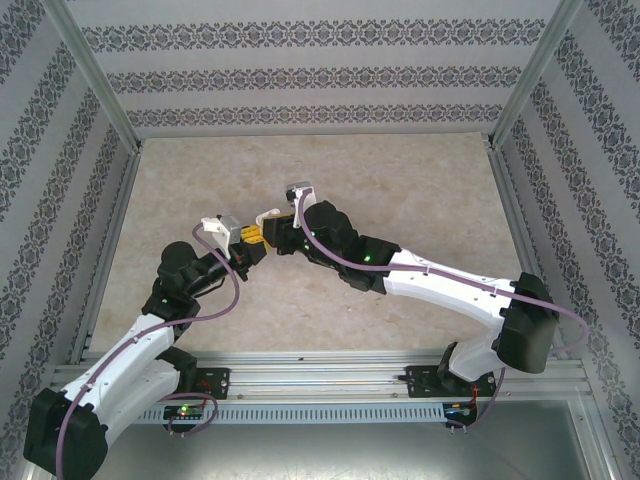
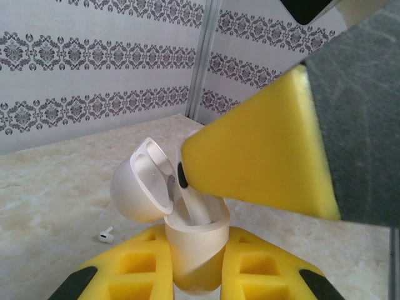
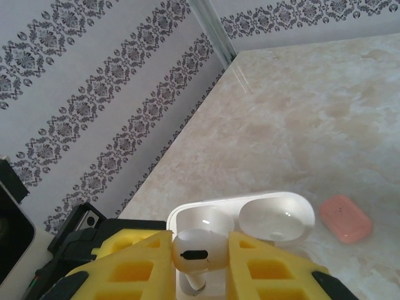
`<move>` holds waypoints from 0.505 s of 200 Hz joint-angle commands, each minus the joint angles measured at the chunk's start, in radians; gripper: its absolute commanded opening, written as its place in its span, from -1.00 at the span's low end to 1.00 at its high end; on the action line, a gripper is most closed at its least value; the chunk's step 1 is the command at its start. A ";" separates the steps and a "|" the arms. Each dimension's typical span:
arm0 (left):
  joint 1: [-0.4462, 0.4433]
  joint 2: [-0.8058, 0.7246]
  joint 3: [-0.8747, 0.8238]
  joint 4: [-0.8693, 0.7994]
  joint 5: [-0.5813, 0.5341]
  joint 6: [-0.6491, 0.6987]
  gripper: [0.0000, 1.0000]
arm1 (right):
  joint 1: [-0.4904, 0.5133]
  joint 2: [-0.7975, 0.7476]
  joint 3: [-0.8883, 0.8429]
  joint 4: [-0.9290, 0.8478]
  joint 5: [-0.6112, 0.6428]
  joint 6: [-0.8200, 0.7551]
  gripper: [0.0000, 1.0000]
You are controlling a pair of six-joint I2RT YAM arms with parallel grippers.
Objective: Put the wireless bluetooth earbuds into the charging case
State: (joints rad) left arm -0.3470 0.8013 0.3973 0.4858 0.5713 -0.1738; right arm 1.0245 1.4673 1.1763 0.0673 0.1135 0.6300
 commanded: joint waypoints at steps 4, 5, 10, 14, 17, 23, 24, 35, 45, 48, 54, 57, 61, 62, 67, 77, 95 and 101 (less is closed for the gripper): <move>-0.011 -0.007 0.046 0.065 -0.017 -0.020 -1.00 | 0.018 -0.003 -0.031 0.004 -0.018 0.017 -0.56; -0.010 -0.007 0.046 0.065 -0.017 -0.020 -1.00 | 0.018 -0.003 -0.031 0.004 -0.018 0.017 -0.56; -0.011 -0.007 0.046 0.065 -0.018 -0.021 -1.00 | 0.020 -0.004 -0.033 0.006 -0.017 0.018 -0.56; -0.011 -0.007 0.047 0.065 -0.019 -0.020 -1.00 | 0.021 -0.006 -0.037 0.006 -0.017 0.017 -0.56; -0.010 -0.007 0.048 0.065 -0.021 -0.022 -1.00 | 0.022 -0.007 -0.037 0.006 -0.017 0.017 -0.56; -0.011 -0.007 0.047 0.067 -0.023 -0.023 -1.00 | 0.023 -0.008 -0.041 0.007 -0.016 0.016 -0.56; -0.011 -0.007 0.048 0.067 -0.022 -0.023 -1.00 | 0.024 -0.008 -0.041 0.007 -0.015 0.016 -0.56; -0.011 -0.006 0.049 0.070 -0.024 -0.026 -1.00 | 0.025 -0.010 -0.048 0.005 -0.013 0.020 -0.56; -0.011 -0.007 0.049 0.070 -0.025 -0.026 -1.00 | 0.025 -0.013 -0.056 0.002 -0.010 0.023 -0.56; -0.011 -0.007 0.050 0.071 -0.026 -0.026 -1.00 | 0.026 -0.014 -0.059 0.002 -0.011 0.023 -0.56; -0.011 -0.007 0.050 0.071 -0.026 -0.025 -1.00 | 0.025 -0.018 -0.065 0.003 -0.008 0.025 -0.56; -0.011 -0.007 0.050 0.071 -0.026 -0.025 -1.00 | 0.026 -0.019 -0.068 0.002 -0.007 0.026 -0.56; -0.011 -0.007 0.051 0.071 -0.026 -0.026 -1.00 | 0.026 -0.021 -0.071 0.002 -0.005 0.028 -0.56; -0.011 -0.007 0.051 0.071 -0.026 -0.026 -1.00 | 0.026 -0.023 -0.073 0.003 -0.005 0.028 -0.56; -0.011 -0.007 0.051 0.071 -0.027 -0.027 -1.00 | 0.026 -0.025 -0.078 0.002 -0.002 0.029 -0.56; -0.010 -0.008 0.050 0.075 -0.026 -0.028 -1.00 | 0.028 -0.031 -0.086 0.004 0.000 0.030 -0.56; -0.011 -0.007 0.048 0.080 -0.028 -0.033 -1.00 | 0.029 -0.037 -0.099 0.008 0.000 0.030 -0.54; -0.011 -0.007 0.048 0.082 -0.029 -0.034 -1.00 | 0.029 -0.038 -0.102 0.012 -0.001 0.028 -0.53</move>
State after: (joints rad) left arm -0.3542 0.8036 0.3973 0.4747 0.5705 -0.1883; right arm 1.0325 1.4441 1.1156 0.1253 0.1196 0.6373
